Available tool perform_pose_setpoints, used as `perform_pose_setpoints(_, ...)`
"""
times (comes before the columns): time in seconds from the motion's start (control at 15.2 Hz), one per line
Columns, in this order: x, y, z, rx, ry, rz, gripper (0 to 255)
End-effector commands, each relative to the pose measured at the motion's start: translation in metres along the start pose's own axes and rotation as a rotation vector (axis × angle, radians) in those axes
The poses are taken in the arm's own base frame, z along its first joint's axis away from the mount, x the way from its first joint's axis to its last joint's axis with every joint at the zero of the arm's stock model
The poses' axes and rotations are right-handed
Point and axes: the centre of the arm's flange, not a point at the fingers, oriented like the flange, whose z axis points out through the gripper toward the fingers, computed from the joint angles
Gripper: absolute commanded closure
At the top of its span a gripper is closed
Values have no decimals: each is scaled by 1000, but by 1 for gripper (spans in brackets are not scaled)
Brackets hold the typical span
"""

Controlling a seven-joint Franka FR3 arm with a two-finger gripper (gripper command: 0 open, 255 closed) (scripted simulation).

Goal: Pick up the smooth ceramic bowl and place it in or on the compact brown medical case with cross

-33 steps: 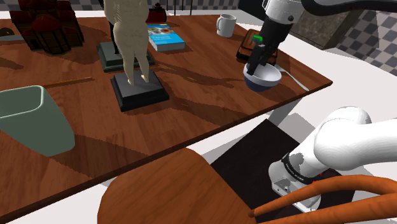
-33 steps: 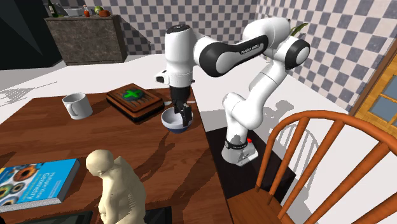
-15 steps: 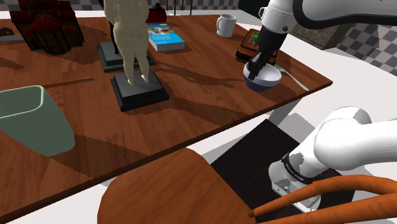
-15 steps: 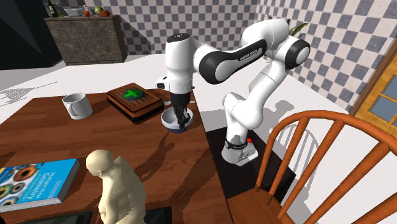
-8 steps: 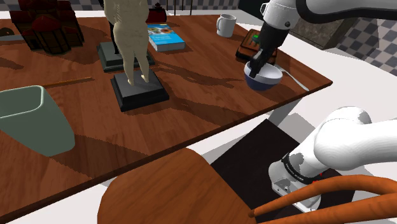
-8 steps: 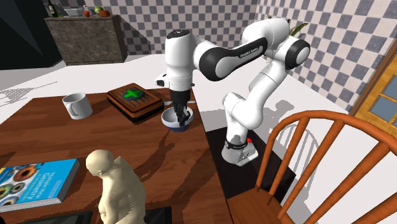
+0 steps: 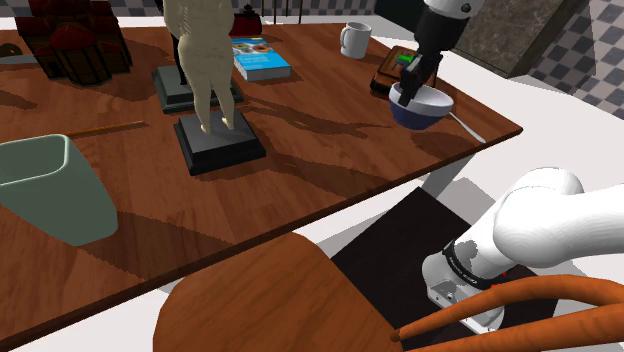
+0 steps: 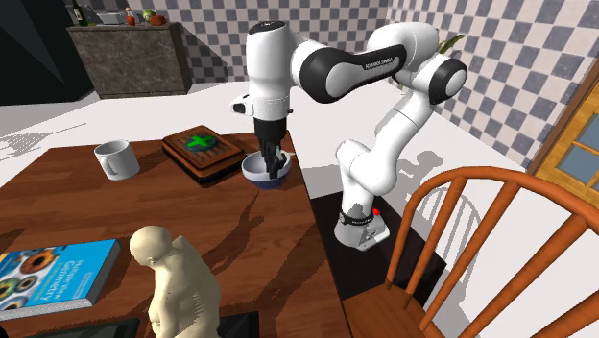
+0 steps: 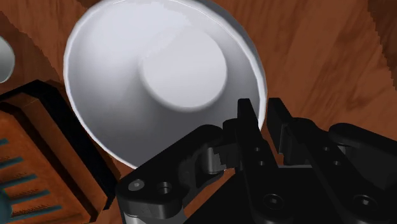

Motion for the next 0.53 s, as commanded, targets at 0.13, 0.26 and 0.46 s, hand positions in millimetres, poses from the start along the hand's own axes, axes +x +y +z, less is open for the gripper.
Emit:
perform_pose_setpoints(0.13, 0, 1, -22, 0, 0, 0, 255)
perform_pose_setpoints(0.26, 0, 2, -32, 0, 0, 0, 255)
perform_pose_setpoints(0.46, 0, 2, -48, 0, 0, 0, 255)
